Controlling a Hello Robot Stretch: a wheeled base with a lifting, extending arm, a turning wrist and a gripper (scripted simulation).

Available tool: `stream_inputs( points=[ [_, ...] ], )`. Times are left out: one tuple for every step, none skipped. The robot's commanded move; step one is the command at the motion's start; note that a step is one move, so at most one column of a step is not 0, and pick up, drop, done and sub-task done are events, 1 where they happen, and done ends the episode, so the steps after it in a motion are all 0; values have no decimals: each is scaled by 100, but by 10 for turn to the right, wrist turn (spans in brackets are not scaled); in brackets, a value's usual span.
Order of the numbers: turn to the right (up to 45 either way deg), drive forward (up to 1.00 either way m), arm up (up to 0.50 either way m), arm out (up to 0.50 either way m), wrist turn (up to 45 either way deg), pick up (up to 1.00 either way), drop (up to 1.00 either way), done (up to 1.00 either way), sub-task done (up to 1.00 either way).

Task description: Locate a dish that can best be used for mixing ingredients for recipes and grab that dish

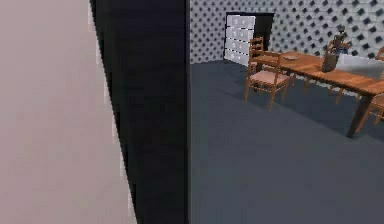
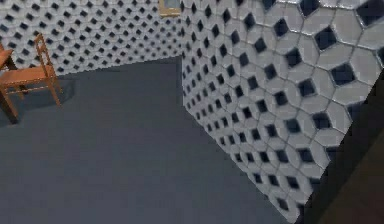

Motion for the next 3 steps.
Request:
stream_inputs(
  points=[
    [450,0,0,0,0,0,0,0,0],
    [150,0,0,0,0,0,0,0,0],
    [0,45,0,0,0,0,0,0,0]
  ],
)
